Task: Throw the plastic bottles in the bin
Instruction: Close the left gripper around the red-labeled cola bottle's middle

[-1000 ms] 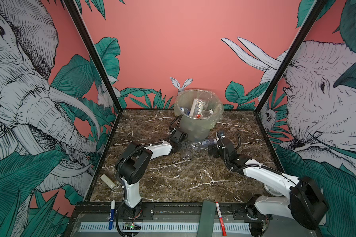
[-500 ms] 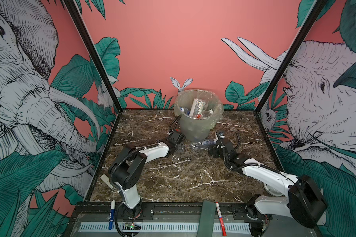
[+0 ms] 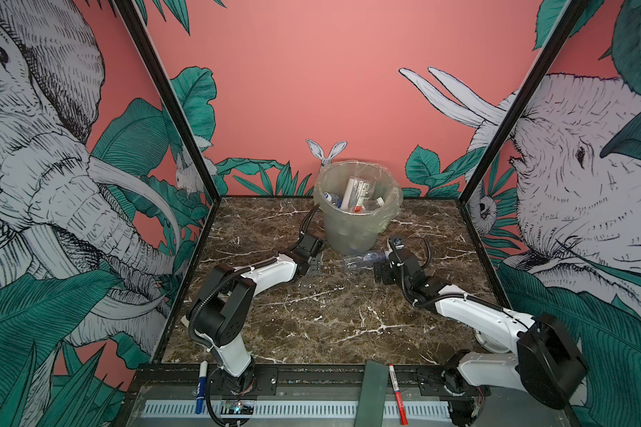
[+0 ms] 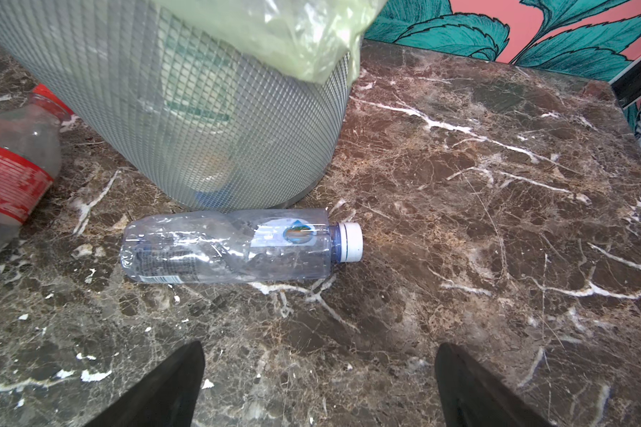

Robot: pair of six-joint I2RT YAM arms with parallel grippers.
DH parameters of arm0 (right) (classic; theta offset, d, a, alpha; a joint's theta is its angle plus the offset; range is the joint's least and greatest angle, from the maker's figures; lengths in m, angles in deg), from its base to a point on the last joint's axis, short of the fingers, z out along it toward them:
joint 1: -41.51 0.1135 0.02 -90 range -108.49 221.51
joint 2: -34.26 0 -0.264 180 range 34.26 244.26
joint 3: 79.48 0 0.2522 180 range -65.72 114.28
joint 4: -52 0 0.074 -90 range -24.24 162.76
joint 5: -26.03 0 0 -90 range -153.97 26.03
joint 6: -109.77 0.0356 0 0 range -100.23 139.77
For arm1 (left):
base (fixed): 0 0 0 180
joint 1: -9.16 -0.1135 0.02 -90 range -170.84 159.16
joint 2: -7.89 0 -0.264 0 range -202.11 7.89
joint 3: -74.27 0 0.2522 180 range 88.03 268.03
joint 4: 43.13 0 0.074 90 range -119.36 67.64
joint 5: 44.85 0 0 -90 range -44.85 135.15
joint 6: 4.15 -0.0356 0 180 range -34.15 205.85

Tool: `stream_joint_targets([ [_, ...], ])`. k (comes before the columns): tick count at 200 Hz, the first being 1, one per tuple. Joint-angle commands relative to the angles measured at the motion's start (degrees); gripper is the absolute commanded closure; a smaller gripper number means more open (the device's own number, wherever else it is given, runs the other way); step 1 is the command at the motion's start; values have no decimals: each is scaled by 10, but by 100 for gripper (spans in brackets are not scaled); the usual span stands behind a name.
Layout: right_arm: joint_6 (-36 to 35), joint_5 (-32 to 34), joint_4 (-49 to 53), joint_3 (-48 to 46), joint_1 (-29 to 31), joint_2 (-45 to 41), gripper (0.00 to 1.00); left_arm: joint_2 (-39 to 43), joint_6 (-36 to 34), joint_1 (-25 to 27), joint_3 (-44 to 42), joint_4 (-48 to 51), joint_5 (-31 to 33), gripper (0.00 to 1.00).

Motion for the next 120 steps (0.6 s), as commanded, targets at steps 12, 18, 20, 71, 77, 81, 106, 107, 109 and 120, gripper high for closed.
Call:
stream_joint_targets([
  [12,4,-3,-3,21,-2,8,1,-15,-41,-16,9,3,5,20],
  [18,4,-3,-2,22,-3,9,1,-20,-45,-19,14,5,4,20],
  [20,4,-3,0,23,-2,10,1,-22,-45,-21,15,4,2,20],
  [71,3,-4,2,26,-2,14,1,-39,-59,-39,26,-4,-23,28],
  [77,3,-5,2,26,-2,15,1,-38,-57,-39,29,4,-22,29],
  [81,3,-6,3,27,-2,16,1,-39,-54,-39,30,8,-21,29],
  [106,3,-7,4,29,-3,19,1,-33,-39,-39,21,19,-17,30],
  [107,3,-7,3,29,-2,19,1,-32,-39,-39,20,20,-17,30],
  [109,3,-7,4,29,-2,19,1,-31,-38,-39,19,20,-17,30],
  [120,3,-8,4,29,-2,20,1,-26,-35,-39,13,22,-18,30],
])
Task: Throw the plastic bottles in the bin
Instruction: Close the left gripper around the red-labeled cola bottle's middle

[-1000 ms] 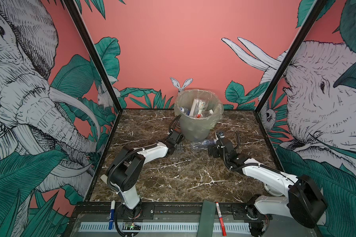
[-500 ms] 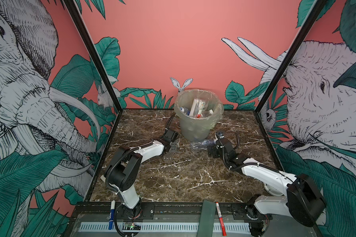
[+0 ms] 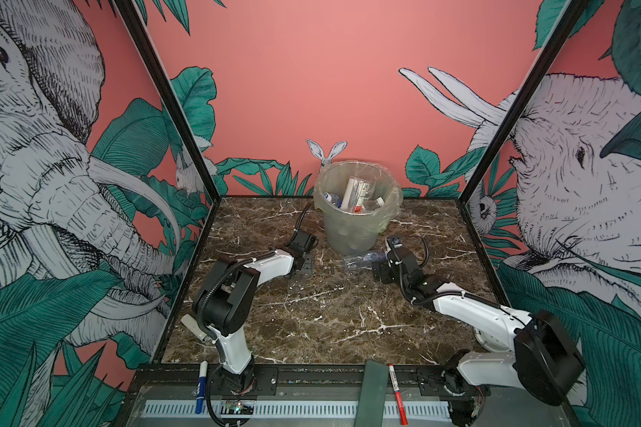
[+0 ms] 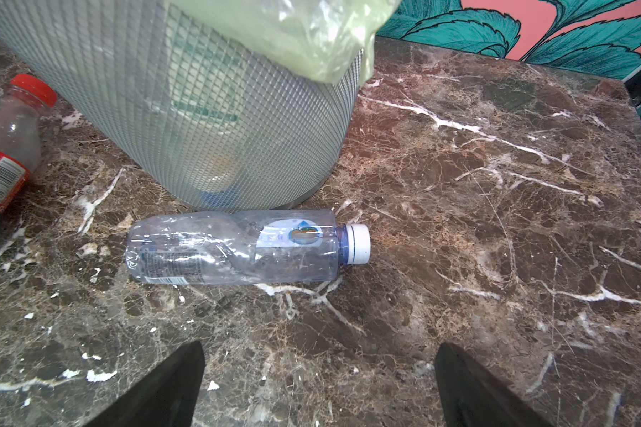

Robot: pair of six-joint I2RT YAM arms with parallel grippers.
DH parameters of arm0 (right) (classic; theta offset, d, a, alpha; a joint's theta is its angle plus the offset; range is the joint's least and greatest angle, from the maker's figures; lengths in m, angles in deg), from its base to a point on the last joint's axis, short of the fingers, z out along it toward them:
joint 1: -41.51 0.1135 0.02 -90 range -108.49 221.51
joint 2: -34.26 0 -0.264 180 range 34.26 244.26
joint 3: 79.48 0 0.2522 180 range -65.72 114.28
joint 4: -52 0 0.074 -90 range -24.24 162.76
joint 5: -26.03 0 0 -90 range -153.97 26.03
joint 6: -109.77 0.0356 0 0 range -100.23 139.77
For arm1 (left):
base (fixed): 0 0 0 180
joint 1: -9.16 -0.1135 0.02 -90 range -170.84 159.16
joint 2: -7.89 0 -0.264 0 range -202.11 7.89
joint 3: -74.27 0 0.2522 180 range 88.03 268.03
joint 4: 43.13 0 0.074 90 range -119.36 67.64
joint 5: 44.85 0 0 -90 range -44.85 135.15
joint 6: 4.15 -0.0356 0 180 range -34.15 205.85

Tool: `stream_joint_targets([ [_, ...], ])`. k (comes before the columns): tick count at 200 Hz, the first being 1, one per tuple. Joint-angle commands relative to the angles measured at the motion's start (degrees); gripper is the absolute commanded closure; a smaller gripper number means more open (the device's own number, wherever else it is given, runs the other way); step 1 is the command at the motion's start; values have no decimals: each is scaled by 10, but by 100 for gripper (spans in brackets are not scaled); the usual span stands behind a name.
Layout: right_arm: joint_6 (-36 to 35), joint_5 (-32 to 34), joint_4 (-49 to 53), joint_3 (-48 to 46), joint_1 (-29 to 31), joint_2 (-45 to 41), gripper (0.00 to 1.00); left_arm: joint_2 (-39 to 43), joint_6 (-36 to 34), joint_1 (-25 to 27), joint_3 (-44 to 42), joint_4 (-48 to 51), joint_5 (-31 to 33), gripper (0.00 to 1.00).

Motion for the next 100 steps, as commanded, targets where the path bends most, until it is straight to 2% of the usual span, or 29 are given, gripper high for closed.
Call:
stream_joint_targets([
  [1,4,0,-1,16,-2,6,1,16,13,-1,-3,21,1,30],
  [18,3,-1,0,17,-2,7,1,26,16,-2,-12,25,2,31],
  [62,3,0,0,19,-2,11,1,43,12,-1,-26,28,1,44],
  [100,4,0,0,19,-2,13,1,85,3,-1,-66,-2,-12,50],
])
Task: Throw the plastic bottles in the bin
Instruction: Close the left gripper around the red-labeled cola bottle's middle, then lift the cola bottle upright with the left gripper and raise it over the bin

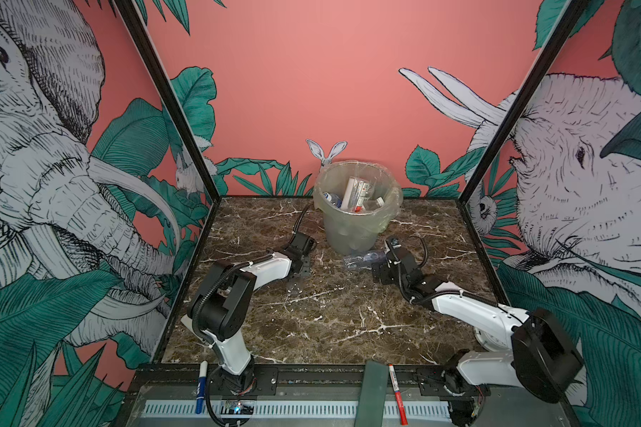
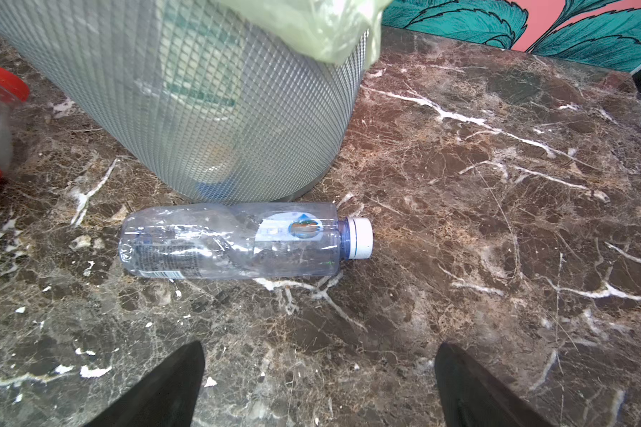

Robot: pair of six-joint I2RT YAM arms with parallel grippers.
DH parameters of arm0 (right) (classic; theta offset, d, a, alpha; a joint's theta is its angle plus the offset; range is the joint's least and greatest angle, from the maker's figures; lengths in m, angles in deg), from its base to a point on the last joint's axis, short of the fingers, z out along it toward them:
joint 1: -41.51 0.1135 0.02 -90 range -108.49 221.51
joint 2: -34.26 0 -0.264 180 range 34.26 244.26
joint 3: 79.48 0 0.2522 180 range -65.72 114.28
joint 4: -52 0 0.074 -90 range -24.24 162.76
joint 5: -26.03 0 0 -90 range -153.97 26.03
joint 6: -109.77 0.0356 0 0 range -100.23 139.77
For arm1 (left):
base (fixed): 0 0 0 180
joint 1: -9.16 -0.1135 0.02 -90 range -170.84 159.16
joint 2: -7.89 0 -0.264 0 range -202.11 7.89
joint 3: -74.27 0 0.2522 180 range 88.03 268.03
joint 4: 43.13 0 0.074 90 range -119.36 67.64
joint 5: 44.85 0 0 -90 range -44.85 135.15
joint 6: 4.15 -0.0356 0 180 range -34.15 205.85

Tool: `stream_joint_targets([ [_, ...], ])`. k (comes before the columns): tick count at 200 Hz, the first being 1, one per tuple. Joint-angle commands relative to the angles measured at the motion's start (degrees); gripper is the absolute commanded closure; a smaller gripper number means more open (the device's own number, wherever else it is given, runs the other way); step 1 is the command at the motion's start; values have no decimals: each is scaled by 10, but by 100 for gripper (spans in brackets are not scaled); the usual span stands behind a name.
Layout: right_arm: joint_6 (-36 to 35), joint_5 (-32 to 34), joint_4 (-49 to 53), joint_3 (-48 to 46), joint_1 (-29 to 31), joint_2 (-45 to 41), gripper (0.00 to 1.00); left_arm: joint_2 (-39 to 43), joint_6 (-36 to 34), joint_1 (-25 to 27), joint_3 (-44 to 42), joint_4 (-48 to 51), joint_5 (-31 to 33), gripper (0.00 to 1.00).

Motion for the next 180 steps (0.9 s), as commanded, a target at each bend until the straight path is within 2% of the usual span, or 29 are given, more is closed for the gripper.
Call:
stream_joint_targets([
  [1,3,2,-4,19,-2,5,1,51,-4,-2,-30,-7,-7,50],
  [69,6,-4,-4,20,-2,6,1,204,-22,-2,-149,-54,-35,47],
  [142,7,-5,-2,18,-3,1,1,459,-33,2,-300,-76,-110,47],
  [180,8,-4,-1,16,-2,-2,1,580,-29,7,-331,-39,-138,46],
])
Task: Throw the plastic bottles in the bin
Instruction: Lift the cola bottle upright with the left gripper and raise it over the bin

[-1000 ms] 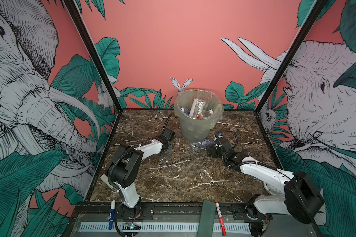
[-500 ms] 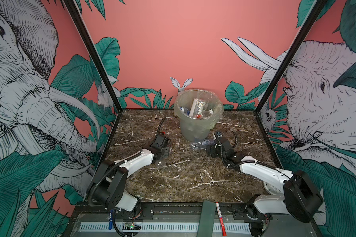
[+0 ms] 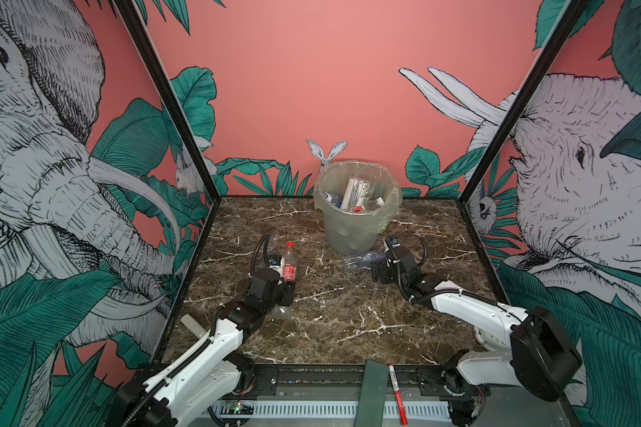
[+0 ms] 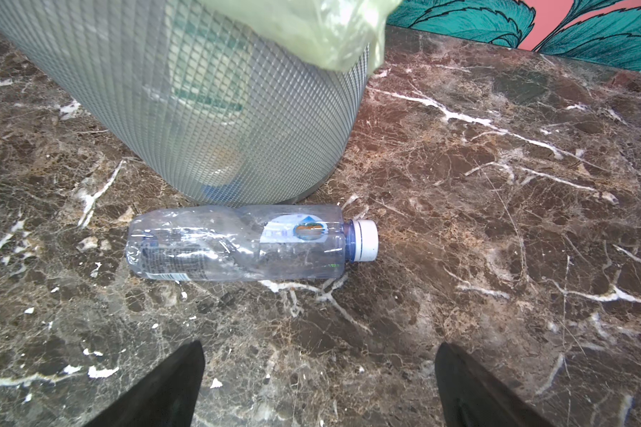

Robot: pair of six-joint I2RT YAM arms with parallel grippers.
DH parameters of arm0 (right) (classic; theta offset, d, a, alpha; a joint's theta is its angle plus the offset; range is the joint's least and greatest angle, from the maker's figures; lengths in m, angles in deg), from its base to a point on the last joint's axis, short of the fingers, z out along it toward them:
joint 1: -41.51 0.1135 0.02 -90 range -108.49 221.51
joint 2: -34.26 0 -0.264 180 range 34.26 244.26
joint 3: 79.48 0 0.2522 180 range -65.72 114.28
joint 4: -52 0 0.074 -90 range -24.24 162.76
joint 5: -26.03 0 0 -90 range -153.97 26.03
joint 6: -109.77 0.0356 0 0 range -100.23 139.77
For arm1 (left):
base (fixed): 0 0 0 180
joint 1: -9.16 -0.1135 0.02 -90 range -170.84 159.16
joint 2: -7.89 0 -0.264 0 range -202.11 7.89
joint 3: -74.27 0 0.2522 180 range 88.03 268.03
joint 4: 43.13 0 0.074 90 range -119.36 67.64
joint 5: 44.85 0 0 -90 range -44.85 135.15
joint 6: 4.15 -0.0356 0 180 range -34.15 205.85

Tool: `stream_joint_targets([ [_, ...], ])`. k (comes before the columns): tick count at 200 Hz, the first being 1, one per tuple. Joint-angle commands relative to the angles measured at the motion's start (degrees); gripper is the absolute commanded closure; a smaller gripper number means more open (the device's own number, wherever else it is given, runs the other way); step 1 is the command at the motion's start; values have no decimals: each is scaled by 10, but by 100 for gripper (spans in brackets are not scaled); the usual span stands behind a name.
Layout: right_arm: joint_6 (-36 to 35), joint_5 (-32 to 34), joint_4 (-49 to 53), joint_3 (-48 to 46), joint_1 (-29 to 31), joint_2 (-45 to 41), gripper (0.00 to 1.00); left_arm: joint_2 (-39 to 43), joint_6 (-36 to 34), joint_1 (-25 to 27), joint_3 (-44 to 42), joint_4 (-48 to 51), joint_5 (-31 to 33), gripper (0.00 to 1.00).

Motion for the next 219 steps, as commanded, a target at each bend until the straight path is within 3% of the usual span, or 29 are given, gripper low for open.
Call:
stream_joint_targets([
  [1,6,3,-5,8,-2,-6,1,63,-1,6,-14,21,-31,46],
  [38,7,0,-5,10,-2,0,1,129,-13,17,28,65,-38,47],
  [70,7,-2,-4,13,-2,4,1,75,-32,17,137,66,-47,48],
  [102,6,-2,-1,16,-2,8,1,-72,-53,17,298,30,-75,47],
  [138,2,2,5,19,-2,10,1,-325,-73,14,581,9,-125,40],
  [151,2,-1,7,20,-4,10,1,-422,-76,8,707,24,-144,30],
  [163,2,-4,9,21,-5,11,1,-506,-62,0,837,73,-155,2],
  [174,3,-4,13,21,-6,9,1,-552,-54,-5,911,104,-150,0],
  [219,6,-20,11,19,-10,0,1,-499,-72,-13,836,25,-99,0],
])
